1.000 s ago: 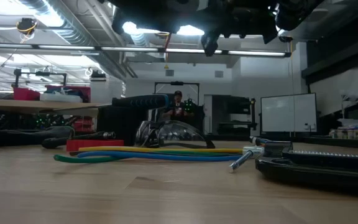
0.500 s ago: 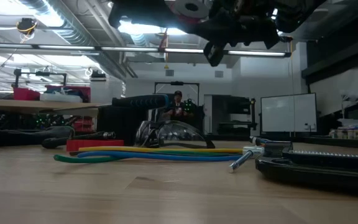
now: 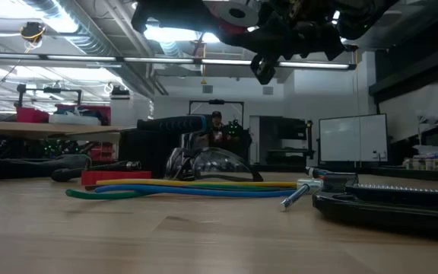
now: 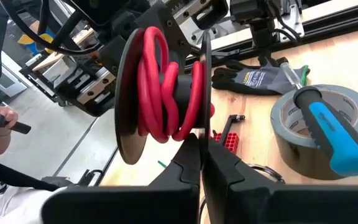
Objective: Coil cords
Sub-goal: Coil the red wire onto the black spool
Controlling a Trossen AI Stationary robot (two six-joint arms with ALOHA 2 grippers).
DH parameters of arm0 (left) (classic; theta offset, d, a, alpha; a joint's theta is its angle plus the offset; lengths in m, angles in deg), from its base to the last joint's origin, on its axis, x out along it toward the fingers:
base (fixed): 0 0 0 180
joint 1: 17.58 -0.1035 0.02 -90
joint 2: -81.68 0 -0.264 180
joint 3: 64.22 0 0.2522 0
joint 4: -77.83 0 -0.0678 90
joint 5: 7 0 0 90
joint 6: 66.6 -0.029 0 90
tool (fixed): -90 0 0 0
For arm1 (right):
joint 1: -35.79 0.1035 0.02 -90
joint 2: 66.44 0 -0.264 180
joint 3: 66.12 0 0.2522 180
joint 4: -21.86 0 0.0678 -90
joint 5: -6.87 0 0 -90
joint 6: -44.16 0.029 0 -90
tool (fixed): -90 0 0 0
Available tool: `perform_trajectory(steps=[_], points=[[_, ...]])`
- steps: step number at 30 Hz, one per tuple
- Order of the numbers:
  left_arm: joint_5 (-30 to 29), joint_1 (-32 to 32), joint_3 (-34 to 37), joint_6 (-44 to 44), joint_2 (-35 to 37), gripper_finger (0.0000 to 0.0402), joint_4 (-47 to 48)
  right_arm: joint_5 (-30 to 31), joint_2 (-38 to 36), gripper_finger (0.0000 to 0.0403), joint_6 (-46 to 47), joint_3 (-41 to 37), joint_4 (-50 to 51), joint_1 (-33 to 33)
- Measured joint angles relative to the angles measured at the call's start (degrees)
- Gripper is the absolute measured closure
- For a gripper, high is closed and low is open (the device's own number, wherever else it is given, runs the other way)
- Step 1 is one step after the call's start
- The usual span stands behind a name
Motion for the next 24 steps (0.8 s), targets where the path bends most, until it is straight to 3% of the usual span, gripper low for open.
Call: perform_trajectory(steps=[24], points=[[-0.20, 0.25, -0.12, 3.30, 0.24, 0.0377, 5.64, 0.54, 0.13, 0.0401, -0.84, -0.22, 2.21, -0.15]])
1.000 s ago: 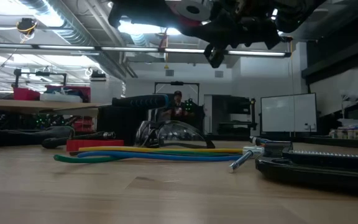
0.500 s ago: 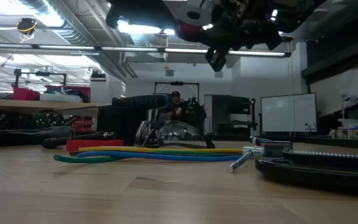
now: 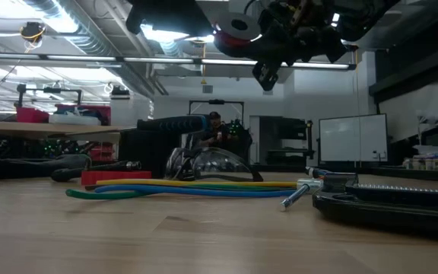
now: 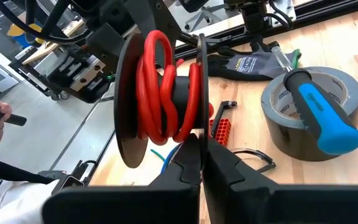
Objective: Coil cords
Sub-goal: Coil the red wire onto the black spool
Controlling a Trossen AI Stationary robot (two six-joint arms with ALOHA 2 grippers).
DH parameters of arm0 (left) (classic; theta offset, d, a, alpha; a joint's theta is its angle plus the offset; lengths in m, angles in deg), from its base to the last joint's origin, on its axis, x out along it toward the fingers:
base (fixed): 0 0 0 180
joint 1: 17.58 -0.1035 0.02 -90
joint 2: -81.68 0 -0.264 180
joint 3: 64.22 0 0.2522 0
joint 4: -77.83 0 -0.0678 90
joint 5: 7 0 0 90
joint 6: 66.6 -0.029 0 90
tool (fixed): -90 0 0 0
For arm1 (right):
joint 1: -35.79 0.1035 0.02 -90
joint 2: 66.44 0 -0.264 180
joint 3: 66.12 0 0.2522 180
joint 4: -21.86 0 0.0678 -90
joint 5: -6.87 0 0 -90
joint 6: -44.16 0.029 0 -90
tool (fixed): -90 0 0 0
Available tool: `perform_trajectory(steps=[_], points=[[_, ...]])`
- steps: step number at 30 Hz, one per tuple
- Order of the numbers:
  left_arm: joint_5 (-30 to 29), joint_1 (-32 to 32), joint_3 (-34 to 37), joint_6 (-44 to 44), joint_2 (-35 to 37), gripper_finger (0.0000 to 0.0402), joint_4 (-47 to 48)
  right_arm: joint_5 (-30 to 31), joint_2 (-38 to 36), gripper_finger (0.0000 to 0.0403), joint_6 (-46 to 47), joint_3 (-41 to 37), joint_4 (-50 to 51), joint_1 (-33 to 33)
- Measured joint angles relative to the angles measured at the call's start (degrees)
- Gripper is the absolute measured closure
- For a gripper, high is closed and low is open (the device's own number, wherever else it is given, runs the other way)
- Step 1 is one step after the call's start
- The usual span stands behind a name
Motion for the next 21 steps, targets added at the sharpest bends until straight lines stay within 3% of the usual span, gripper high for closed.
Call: perform_trajectory(steps=[14, 21], points=[[0.24, -0.04, 0.01, -3.82, -0.11, 0.0397, -0.65, -0.24, -0.02, 0.0401, -2.77, 0.20, 5.95, 0.17], [-0.78, -0.68, 0.01, -5.82, -0.12, 0.0395, -8.07, -0.30, -0.11, 0.0401, -2.90, 0.06, 7.93, 0.70]])
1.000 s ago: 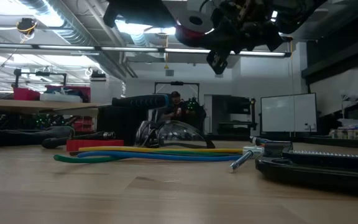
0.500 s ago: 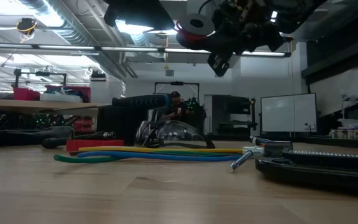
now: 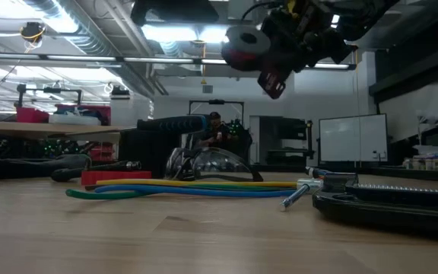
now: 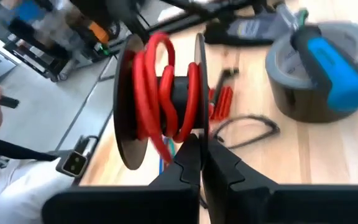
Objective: Coil cords
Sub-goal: Coil the red wire onto the black spool
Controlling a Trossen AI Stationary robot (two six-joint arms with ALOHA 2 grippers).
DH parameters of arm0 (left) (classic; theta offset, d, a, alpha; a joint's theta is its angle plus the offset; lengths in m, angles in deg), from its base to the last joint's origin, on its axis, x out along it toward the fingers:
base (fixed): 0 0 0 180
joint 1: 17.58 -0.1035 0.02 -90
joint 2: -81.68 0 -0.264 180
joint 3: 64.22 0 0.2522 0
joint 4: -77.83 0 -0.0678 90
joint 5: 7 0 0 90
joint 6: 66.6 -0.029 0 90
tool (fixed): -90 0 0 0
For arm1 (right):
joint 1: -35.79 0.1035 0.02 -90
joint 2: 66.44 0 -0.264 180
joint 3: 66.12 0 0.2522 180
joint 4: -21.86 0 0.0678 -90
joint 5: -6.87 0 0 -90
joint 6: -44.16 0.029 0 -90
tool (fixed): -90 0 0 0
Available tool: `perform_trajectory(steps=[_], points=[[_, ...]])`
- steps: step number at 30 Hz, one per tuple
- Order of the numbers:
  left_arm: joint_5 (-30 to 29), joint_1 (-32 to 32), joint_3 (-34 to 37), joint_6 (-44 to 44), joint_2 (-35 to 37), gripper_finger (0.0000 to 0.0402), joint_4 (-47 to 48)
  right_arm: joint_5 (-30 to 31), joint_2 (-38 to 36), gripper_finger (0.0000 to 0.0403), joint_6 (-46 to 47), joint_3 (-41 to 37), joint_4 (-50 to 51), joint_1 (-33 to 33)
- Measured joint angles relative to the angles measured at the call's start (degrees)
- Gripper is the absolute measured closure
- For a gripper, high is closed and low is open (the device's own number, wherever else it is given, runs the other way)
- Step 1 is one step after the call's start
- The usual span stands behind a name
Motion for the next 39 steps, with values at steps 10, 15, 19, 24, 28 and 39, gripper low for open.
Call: perform_trajectory(steps=[10, 15, 19, 24, 28, 39], points=[[0.48, -2.72, 0.00, 1.42, 0.06, 0.0400, -5.19, 2.01, 0.04, 0.0401, 0.00, 0.00, -0.92, 2.54], [0.46, -2.46, 0.00, -0.38, 0.05, 0.0400, -6.02, 2.07, 0.04, 0.0401, 0.02, 0.00, -1.03, 2.47], [0.46, -1.29, 0.00, -1.43, 0.04, 0.0399, -6.02, 2.51, 0.04, 0.0401, -0.19, 0.00, -1.01, 2.47], [-1.46, 0.60, 0.00, -4.05, 0.38, 0.0399, -6.01, 2.79, 0.04, 0.0401, -1.15, 0.02, -0.99, 2.47], [-1.47, 2.61, 0.00, -5.74, 1.87, 0.0399, -6.13, 3.60, 0.04, 0.0401, -1.36, 0.02, -1.03, 2.47], [11.51, 4.73, 0.02, 13.70, 2.19, 0.0360, -2.46, 6.16, 0.04, 0.0401, -1.38, 0.05, -5.55, 2.47]])
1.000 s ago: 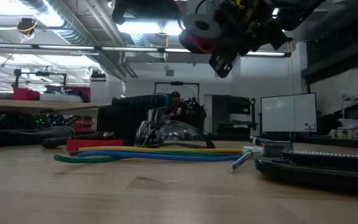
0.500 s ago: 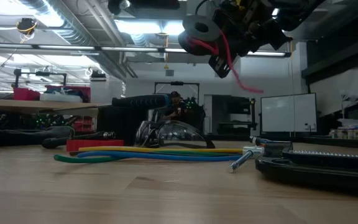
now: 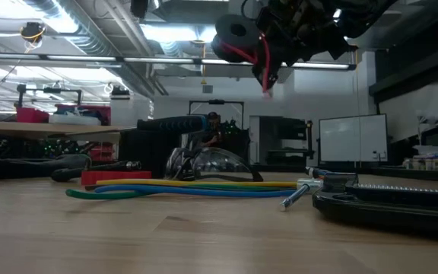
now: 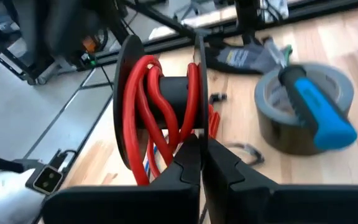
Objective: Coil cords
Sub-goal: Coil the red wire onto the black spool
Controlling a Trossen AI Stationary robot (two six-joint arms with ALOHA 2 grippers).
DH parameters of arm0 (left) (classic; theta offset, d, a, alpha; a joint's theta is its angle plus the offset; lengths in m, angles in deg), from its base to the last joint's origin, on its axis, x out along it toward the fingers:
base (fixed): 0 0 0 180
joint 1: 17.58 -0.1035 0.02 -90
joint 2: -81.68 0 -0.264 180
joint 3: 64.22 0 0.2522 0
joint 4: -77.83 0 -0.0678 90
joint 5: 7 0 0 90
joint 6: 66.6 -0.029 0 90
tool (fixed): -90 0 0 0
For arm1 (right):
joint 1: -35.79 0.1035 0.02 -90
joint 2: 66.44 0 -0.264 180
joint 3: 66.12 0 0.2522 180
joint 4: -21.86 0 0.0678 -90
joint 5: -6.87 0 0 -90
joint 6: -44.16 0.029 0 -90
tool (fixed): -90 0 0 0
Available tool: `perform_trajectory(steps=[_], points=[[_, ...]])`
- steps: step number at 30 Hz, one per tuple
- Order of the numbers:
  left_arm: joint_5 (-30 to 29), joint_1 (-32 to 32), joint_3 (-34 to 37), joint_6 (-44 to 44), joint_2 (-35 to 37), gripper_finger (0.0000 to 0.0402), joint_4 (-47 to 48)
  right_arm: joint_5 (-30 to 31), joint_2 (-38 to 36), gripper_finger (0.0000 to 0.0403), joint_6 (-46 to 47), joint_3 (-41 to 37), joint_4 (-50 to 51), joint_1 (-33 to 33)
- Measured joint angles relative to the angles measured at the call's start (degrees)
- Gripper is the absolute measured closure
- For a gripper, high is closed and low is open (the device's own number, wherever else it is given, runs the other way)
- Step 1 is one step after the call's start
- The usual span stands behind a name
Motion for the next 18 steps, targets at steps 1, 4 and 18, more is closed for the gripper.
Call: perform_trajectory(steps=[1, 4, 18], points=[[1.28, -0.03, 0.00, 2.61, -0.02, 0.0348, 1.45, -0.02, 0.00, 0.0401, 0.12, 0.00, -0.88, 0.00], [2.76, -0.17, 0.00, 11.91, -0.03, 0.0307, 7.77, -0.06, 0.00, 0.0401, 0.53, 0.02, -2.98, 0.00], [2.78, -3.21, 0.05, 20.27, -5.74, 0.0249, 13.70, -0.06, 0.00, 0.0401, 3.19, 0.04, -21.21, 0.02]])
